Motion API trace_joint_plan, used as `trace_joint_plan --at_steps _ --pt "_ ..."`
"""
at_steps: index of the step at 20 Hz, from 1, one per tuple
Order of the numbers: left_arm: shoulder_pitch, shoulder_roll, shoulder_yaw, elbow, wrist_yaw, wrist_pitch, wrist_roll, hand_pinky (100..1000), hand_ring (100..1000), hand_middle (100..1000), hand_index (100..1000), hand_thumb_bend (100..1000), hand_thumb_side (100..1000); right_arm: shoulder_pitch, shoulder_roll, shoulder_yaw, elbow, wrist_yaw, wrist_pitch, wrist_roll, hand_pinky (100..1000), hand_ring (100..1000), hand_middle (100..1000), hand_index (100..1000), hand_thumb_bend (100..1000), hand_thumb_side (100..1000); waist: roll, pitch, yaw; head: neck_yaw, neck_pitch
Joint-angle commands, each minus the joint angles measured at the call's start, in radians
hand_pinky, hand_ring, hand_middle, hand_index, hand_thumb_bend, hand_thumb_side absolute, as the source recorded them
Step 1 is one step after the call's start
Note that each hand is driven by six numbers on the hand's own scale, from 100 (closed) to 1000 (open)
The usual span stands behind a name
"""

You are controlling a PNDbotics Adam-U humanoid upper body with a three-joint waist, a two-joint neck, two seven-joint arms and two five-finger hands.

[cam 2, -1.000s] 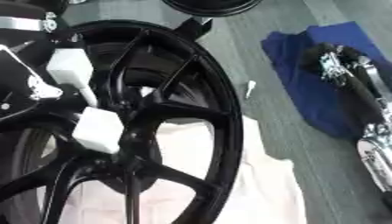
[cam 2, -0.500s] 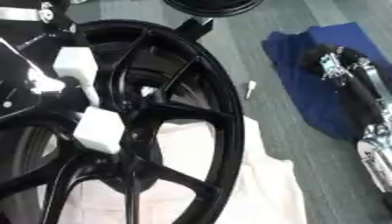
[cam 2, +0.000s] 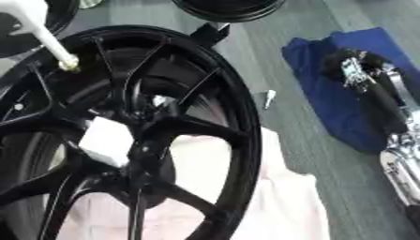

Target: Pull the pin out of the wheel hub.

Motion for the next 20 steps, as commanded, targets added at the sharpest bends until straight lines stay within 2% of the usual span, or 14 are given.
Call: trace_joint_plan --at_steps 1,7,11,15,18,20 --pt "0.007 0.070 0.075 -0.003 0.045 0.015 0.040 801 391 257 470 100 123 -0.003 -0.027 -0.018 -0.017 -0.003 -0.006 -0.006 837 692 636 627 100 576 -0.008 -0.032 0.003 -0.013 -0.001" --pt "0.068 0.168 0.209 0.075 0.122 0.025 0.130 816 363 231 463 100 134 0.019 -0.029 -0.029 -0.017 0.004 -0.014 -0.017 837 692 636 626 100 577 -0.013 -0.036 0.031 -0.039 0.007" --pt "0.134 0.240 0.310 0.174 0.115 0.026 0.192 817 365 233 467 100 132 0.034 -0.034 -0.041 -0.017 0.011 -0.023 -0.028 837 691 635 626 100 572 -0.017 -0.039 0.053 -0.058 0.008" --pt "0.228 0.296 0.409 0.274 0.086 0.008 0.253 816 382 250 482 100 127 0.034 -0.036 -0.047 -0.017 0.012 -0.032 -0.033 837 691 635 626 100 572 -0.020 -0.037 0.067 -0.064 0.002" --pt "0.300 0.312 0.470 0.347 0.059 0.000 0.298 821 398 267 498 100 123 0.031 -0.034 -0.051 -0.017 0.010 -0.036 -0.037 837 691 635 625 100 572 -0.024 -0.034 0.075 -0.071 -0.005" --pt "0.409 0.322 0.496 0.377 0.100 -0.051 0.362 822 405 274 503 100 120 0.026 -0.032 -0.051 -0.017 0.007 -0.036 -0.037 837 691 634 625 100 572 -0.025 -0.033 0.072 -0.069 -0.005"
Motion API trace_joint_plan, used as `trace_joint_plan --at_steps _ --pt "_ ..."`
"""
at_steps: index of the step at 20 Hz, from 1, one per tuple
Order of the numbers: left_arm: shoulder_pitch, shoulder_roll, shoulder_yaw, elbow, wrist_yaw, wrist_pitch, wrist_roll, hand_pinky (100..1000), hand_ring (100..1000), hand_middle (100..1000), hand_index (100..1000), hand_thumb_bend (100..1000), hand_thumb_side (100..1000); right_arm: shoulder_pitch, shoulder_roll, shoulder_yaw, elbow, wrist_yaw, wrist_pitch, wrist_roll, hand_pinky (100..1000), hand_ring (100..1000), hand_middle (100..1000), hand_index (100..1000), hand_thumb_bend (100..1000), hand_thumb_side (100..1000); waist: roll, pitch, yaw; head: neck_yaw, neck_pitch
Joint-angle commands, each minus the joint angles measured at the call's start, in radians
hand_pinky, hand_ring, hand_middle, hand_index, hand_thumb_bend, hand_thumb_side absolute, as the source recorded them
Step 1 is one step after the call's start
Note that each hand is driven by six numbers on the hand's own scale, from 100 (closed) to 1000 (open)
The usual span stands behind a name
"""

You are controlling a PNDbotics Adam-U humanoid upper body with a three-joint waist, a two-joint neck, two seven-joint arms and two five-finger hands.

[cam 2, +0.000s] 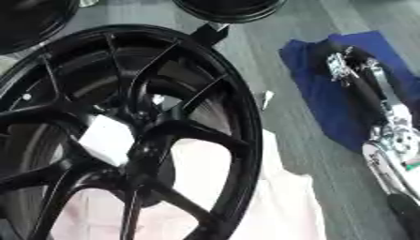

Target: Pull the pin out of the wheel hub.

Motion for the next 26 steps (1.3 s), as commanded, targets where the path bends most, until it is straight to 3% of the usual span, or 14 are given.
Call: trace_joint_plan --at_steps 1,4,6,7,8,10,11,12,14,16,18,19,21,26 --pt "0.091 0.063 0.057 0.046 0.046 -0.057 0.088 824 409 277 506 100 119 -0.010 -0.028 -0.014 -0.017 0.000 -0.004 -0.001 837 691 634 625 100 571 -0.002 -0.027 -0.002 -0.003 -0.013" --pt "0.169 0.060 0.057 0.060 0.103 -0.096 0.121 829 431 308 535 100 111 -0.016 -0.024 -0.015 -0.017 -0.004 -0.005 -0.001 836 691 634 625 100 571 -0.006 -0.025 -0.003 -0.003 -0.014" --pt "0.204 0.055 0.052 0.060 0.126 -0.121 0.100 857 495 415 643 108 229 -0.018 -0.023 -0.016 -0.017 -0.006 -0.006 -0.001 836 691 634 625 100 570 -0.009 -0.025 -0.003 -0.004 -0.016" --pt "0.216 0.053 0.051 0.058 0.133 -0.133 0.086 891 561 519 739 192 341 -0.018 -0.022 -0.016 -0.017 -0.007 -0.007 -0.001 836 691 634 625 100 570 -0.011 -0.025 -0.003 -0.004 -0.017" --pt "0.228 0.050 0.052 0.054 0.138 -0.148 0.072 931 656 636 830 353 512 -0.018 -0.022 -0.017 -0.017 -0.007 -0.007 -0.001 836 691 634 625 100 570 -0.012 -0.026 -0.003 -0.005 -0.018" --pt "0.247 0.047 0.052 0.045 0.141 -0.179 0.046 1000 816 837 934 704 745 -0.018 -0.021 -0.017 -0.017 -0.008 -0.008 -0.002 836 691 633 625 100 569 -0.014 -0.026 -0.001 -0.006 -0.019" --pt "0.254 0.045 0.053 0.043 0.140 -0.191 0.036 1000 826 852 943 939 934 -0.018 -0.020 -0.017 -0.017 -0.009 -0.008 -0.002 836 691 633 625 100 569 -0.015 -0.026 0.000 -0.006 -0.020" --pt "0.258 0.043 0.055 0.042 0.140 -0.200 0.033 1000 823 849 940 997 994 -0.019 -0.020 -0.017 -0.017 -0.009 -0.008 -0.002 836 691 634 625 100 569 -0.016 -0.027 0.001 -0.006 -0.021" --pt "0.263 0.041 0.060 0.042 0.142 -0.204 0.039 1000 808 834 927 1000 999 -0.019 -0.020 -0.017 -0.017 -0.010 -0.007 -0.002 836 691 633 625 100 568 -0.017 -0.028 0.003 -0.006 -0.021" --pt "0.263 0.039 0.066 0.040 0.148 -0.201 0.063 1000 785 810 904 913 1000 -0.020 -0.021 -0.018 -0.017 -0.011 -0.009 -0.002 836 691 633 625 100 566 -0.019 -0.029 0.005 -0.005 -0.020" --pt "0.258 0.034 0.076 0.034 0.174 -0.193 0.108 971 697 718 830 489 859 -0.020 -0.022 -0.018 -0.017 -0.012 -0.009 -0.002 836 690 633 625 100 566 -0.022 -0.030 0.007 -0.004 -0.018" --pt "0.255 0.030 0.082 0.024 0.194 -0.189 0.146 959 653 675 805 403 823 -0.020 -0.023 -0.018 -0.017 -0.013 -0.010 -0.002 836 690 633 625 100 565 -0.024 -0.031 0.008 -0.003 -0.017" --pt "0.251 0.018 0.088 -0.012 0.254 -0.199 0.235 947 595 615 767 346 793 -0.021 -0.024 -0.019 -0.017 -0.015 -0.013 -0.001 836 690 633 625 100 563 -0.028 -0.032 0.010 -0.002 -0.016" --pt "0.296 -0.032 0.082 -0.210 0.391 -0.244 0.473 935 549 572 740 311 749 -0.026 -0.030 -0.022 -0.017 -0.018 -0.026 0.000 835 690 632 625 100 559 -0.045 -0.031 0.011 0.003 -0.018"
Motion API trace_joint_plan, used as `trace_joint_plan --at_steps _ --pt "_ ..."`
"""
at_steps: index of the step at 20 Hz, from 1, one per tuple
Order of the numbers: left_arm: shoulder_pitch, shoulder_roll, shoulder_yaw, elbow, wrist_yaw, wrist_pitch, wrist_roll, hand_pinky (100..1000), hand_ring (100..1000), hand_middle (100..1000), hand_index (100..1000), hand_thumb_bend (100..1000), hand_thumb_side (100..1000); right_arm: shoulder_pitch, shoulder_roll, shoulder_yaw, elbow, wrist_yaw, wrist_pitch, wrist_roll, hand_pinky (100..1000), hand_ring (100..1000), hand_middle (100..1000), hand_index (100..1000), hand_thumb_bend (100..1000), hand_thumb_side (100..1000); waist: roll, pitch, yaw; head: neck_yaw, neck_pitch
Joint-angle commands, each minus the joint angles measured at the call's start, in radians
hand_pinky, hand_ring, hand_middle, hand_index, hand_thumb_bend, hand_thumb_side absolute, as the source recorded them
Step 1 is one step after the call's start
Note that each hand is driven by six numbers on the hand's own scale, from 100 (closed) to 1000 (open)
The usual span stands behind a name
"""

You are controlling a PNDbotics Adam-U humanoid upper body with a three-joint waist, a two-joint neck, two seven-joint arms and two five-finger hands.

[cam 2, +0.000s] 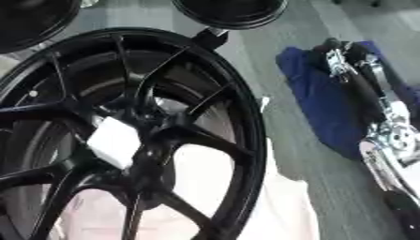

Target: Pull the pin out of the wheel hub.

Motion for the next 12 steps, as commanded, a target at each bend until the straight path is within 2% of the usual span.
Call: trace_joint_plan --at_steps 1,5,7,12 --pt "0.026 -0.012 0.010 -0.161 0.072 -0.022 0.136 933 544 567 738 309 746 -0.010 -0.030 -0.016 -0.017 -0.009 -0.013 0.001 835 690 632 625 100 559 -0.004 -0.030 0.002 0.004 -0.010" --pt "0.096 -0.122 -0.014 -0.386 0.107 -0.006 0.233 936 537 560 736 300 746 -0.017 -0.028 -0.015 -0.017 -0.011 -0.020 0.004 835 690 632 625 100 558 -0.017 -0.027 0.000 0.011 -0.015" --pt "0.128 -0.191 -0.024 -0.475 0.080 0.010 0.249 936 538 560 738 300 744 -0.020 -0.025 -0.015 -0.017 -0.011 -0.023 0.005 835 689 632 625 100 559 -0.024 -0.024 -0.003 0.014 -0.017" --pt "0.160 -0.360 -0.049 -0.511 -0.044 -0.042 0.245 938 538 558 738 303 733 -0.028 -0.018 -0.018 -0.017 -0.015 -0.031 0.005 834 688 630 625 100 557 -0.037 -0.020 -0.009 0.023 -0.016"
